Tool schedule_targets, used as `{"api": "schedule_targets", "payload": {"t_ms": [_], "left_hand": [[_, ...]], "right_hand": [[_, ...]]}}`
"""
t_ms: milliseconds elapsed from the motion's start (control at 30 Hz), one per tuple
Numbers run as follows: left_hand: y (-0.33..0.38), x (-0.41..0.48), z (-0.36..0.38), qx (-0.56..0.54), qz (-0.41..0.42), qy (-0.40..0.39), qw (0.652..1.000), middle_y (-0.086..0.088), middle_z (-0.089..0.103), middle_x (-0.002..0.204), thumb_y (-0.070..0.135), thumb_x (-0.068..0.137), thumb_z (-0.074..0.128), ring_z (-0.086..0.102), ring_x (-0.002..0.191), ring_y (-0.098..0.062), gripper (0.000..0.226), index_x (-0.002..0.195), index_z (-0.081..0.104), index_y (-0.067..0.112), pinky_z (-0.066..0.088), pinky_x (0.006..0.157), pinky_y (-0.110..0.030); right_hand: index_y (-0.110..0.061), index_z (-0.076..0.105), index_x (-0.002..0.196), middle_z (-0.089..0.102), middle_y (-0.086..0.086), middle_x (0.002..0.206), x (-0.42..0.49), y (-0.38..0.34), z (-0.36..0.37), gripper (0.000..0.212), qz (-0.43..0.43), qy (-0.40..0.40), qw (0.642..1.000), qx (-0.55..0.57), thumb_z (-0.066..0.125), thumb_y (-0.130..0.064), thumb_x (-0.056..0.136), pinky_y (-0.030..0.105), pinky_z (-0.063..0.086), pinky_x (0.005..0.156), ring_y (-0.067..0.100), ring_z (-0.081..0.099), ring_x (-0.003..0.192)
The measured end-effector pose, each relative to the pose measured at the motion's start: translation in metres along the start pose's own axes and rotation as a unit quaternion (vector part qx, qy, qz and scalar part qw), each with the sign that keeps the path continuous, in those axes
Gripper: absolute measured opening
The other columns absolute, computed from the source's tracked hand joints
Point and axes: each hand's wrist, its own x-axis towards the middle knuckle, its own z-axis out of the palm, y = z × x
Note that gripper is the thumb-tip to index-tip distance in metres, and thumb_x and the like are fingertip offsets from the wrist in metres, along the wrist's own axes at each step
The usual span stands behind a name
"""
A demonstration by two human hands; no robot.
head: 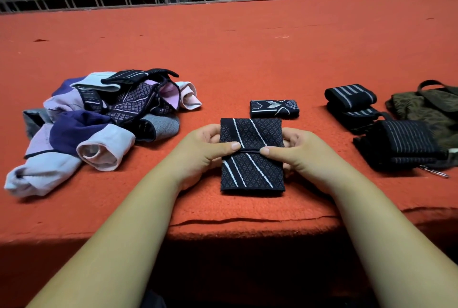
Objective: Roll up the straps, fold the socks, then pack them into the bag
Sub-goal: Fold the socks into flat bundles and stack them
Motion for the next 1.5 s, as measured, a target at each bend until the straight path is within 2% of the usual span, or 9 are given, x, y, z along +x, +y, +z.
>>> {"api": "schedule_targets", "payload": {"t_ms": [167, 433, 700, 967, 1167, 1233, 1333, 1400, 1500], "left_hand": [[-0.002, 0.000, -0.001, -0.003, 0.001, -0.016, 1.000, -0.017, 0.072, 0.132, -0.009, 0.090, 0.070, 0.070, 0.124, -0.030, 0.051, 0.138, 0.058, 0.007, 0.059, 0.102, -0.037], [-0.002, 0.001, 0.005, 0.026, 0.001, 0.030, 0.999, -0.021, 0.076, 0.120, -0.003, 0.092, 0.074, 0.076, 0.105, -0.031, 0.044, 0.132, 0.058, 0.005, 0.063, 0.080, -0.031], [-0.003, 0.006, -0.009, -0.036, -0.020, -0.014, 0.999, -0.031, 0.062, 0.141, -0.013, 0.095, 0.059, 0.065, 0.123, -0.038, 0.056, 0.146, 0.054, 0.009, 0.048, 0.113, -0.052], [0.000, 0.005, -0.008, -0.078, -0.034, 0.005, 0.996, -0.027, 0.063, 0.142, -0.009, 0.096, 0.058, 0.065, 0.124, -0.033, 0.046, 0.142, 0.059, -0.005, 0.055, 0.109, -0.036], [0.004, 0.003, -0.004, -0.052, -0.061, 0.017, 0.997, -0.010, 0.074, 0.120, 0.001, 0.096, 0.065, 0.072, 0.105, -0.023, 0.035, 0.129, 0.069, 0.011, 0.062, 0.094, -0.035], [0.006, 0.002, -0.004, -0.048, -0.071, 0.018, 0.996, -0.011, 0.074, 0.119, 0.000, 0.095, 0.065, 0.072, 0.100, -0.022, 0.039, 0.132, 0.068, 0.012, 0.064, 0.090, -0.036], [0.009, 0.002, -0.003, -0.028, -0.080, 0.014, 0.996, -0.017, 0.071, 0.131, 0.001, 0.098, 0.057, 0.070, 0.113, -0.028, 0.038, 0.135, 0.067, 0.003, 0.061, 0.097, -0.039], [0.009, 0.004, -0.003, -0.035, -0.091, 0.005, 0.995, -0.023, 0.066, 0.141, 0.012, 0.102, 0.053, 0.065, 0.125, -0.032, 0.040, 0.137, 0.066, 0.000, 0.053, 0.112, -0.045], [0.009, 0.004, -0.001, -0.067, -0.097, 0.011, 0.993, -0.025, 0.068, 0.134, 0.029, 0.106, 0.050, 0.069, 0.114, -0.029, 0.043, 0.135, 0.064, 0.000, 0.053, 0.107, -0.046]], "right_hand": [[-0.001, 0.065, 0.127, 0.076, 0.007, 0.093, 0.000, 0.000, -0.001, 0.027, 0.010, -0.003, 1.000, 0.006, 0.065, 0.002, 0.100, 0.018, 0.044, 0.048, 0.007, 0.065, 0.061], [0.004, 0.066, 0.120, 0.066, 0.029, 0.089, 0.003, 0.003, -0.003, 0.022, -0.001, 0.027, 0.999, -0.025, 0.069, -0.007, 0.101, 0.028, 0.049, 0.047, 0.032, 0.056, 0.070], [-0.018, 0.072, 0.122, 0.071, 0.011, 0.092, 0.003, -0.001, -0.002, 0.030, -0.003, 0.011, 1.000, -0.014, 0.063, -0.002, 0.099, 0.027, 0.051, 0.052, 0.017, 0.055, 0.061], [-0.027, 0.075, 0.125, 0.071, 0.014, 0.102, 0.003, -0.002, -0.002, 0.039, -0.001, 0.016, 0.998, 0.055, 0.060, -0.002, 0.099, 0.028, 0.050, 0.054, 0.026, 0.053, 0.075], [-0.018, 0.078, 0.110, 0.080, 0.005, 0.096, -0.004, -0.008, -0.003, 0.033, 0.000, 0.028, 0.995, 0.093, 0.053, 0.002, 0.101, 0.032, 0.055, 0.074, 0.017, 0.070, 0.078], [-0.019, 0.080, 0.103, 0.080, 0.013, 0.110, -0.005, -0.008, -0.004, 0.035, 0.000, 0.029, 0.995, 0.095, 0.054, 0.003, 0.099, 0.036, 0.056, 0.081, 0.024, 0.072, 0.093], [-0.013, 0.081, 0.101, 0.078, 0.019, 0.115, -0.004, -0.007, -0.004, 0.047, 0.002, 0.044, 0.993, 0.107, 0.041, 0.012, 0.096, 0.046, 0.057, 0.095, 0.032, 0.072, 0.103], [-0.006, 0.081, 0.102, 0.080, 0.017, 0.112, -0.005, -0.007, -0.004, 0.054, -0.002, 0.050, 0.994, 0.100, 0.033, 0.015, 0.089, 0.055, 0.053, 0.103, 0.026, 0.075, 0.098], [0.006, 0.073, 0.115, 0.080, 0.005, 0.085, -0.008, -0.012, -0.003, 0.055, -0.004, 0.039, 0.993, 0.110, 0.027, 0.012, 0.086, 0.040, 0.053, 0.082, 0.003, 0.068, 0.062]]}}
